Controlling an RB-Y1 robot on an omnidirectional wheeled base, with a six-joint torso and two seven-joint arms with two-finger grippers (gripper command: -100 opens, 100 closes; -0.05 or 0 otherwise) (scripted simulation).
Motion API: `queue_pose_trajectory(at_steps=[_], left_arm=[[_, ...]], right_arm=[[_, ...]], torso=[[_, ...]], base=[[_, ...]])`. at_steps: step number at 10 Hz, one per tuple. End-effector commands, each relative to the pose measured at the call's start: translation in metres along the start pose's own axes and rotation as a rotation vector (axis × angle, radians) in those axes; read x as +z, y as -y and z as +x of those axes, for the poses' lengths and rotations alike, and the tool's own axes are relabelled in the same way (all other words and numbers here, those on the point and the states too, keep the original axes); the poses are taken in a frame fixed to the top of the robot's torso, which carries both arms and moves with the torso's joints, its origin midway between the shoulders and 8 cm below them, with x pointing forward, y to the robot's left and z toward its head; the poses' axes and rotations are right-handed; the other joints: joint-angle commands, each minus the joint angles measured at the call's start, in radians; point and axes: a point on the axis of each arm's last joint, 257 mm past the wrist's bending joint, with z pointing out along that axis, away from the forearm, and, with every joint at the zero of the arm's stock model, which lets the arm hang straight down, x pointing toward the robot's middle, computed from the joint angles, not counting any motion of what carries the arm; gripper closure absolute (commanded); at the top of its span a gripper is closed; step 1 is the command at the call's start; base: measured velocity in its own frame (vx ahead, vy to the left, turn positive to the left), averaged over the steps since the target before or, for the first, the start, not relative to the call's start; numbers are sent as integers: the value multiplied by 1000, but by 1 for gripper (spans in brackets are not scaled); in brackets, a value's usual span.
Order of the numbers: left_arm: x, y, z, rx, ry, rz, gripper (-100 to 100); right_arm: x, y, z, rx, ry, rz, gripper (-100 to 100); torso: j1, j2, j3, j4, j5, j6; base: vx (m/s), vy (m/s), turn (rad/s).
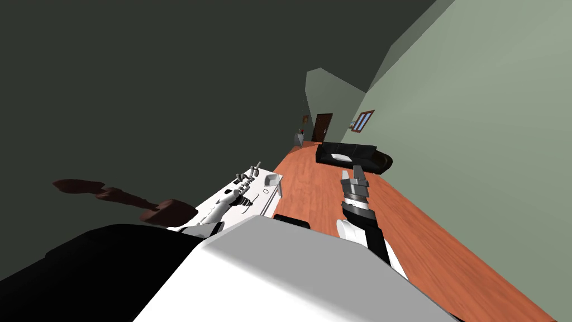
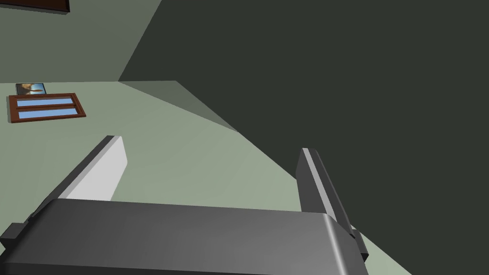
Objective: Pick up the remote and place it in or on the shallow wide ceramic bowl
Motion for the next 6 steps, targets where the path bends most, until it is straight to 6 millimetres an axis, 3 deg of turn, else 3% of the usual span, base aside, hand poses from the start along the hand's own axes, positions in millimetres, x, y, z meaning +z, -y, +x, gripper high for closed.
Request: queue_pose_trajectory(at_steps=[1,2,3,6], left_arm=[[0,0,0,0,0,0,-100],[1,0,-1,0,2,-1,0],[8,-3,-9,-19,0,4,-100],[20,-6,-22,-46,1,12,-100]], right_arm=[[0,0,0,0,0,0,0],[0,0,0,0,0,0,0],[0,0,0,0,0,0,0],[0,0,0,0,0,0,0]], torso=[[0,0,0,0,0,0],[-1,0,0,0,0,0],[-2,0,0,0,-1,0],[0,0,0,0,0,0]], base=[[3,17,-2],[0,0,0],[0,18,-136],[0,36,-108]])
